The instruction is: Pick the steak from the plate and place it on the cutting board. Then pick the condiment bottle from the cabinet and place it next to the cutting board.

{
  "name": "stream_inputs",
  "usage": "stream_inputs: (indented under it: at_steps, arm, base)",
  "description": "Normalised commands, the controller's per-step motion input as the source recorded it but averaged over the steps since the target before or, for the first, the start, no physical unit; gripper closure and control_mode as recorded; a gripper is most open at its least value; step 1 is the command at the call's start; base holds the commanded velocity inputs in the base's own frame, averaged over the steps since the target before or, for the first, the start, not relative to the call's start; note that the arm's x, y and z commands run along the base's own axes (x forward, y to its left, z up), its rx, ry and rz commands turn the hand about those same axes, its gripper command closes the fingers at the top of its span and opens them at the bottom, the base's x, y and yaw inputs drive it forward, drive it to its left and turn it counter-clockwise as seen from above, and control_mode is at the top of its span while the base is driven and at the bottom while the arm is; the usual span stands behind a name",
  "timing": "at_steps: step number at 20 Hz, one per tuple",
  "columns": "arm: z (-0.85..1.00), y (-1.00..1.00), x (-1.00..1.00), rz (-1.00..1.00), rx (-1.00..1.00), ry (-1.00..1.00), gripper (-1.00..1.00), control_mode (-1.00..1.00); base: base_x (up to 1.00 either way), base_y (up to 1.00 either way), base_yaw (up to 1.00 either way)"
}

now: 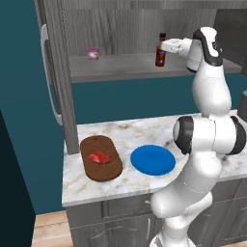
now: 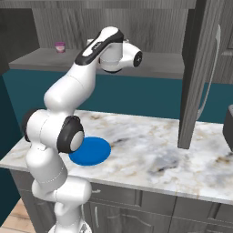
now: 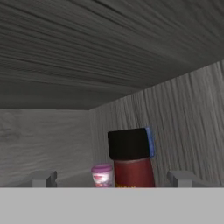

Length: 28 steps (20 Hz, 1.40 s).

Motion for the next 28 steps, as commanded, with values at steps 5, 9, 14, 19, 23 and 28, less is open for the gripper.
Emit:
stream_inputs:
  at_steps: [5,9,14,19,23,28]
  arm:
    - [-0.01,0.00,0.06,0.00,0.00,0.01,-1.00,-1.00]
    - [-0.02,0.00,0.09,0.00,0.00,0.01,-1.00,-1.00]
    - [-0.02,0.00,0.10,0.00,0.00,0.00,-1.00,-1.00]
    - [-0.01,0.00,0.10,0.00,0.00,0.00,-1.00,-1.00]
    - [0.00,0.00,0.03,0.00,0.00,0.00,-1.00,-1.00]
    - [0.00,0.00,0.02,0.00,0.00,0.00,1.00,-1.00]
  base:
    - [0.00,0.00,0.00]
    - [0.00,0.00,0.00]
    - [0.00,0.00,0.00]
    - [0.00,0.00,0.00]
    - [0.00,0.00,0.00]
    - [0.00,0.00,0.00]
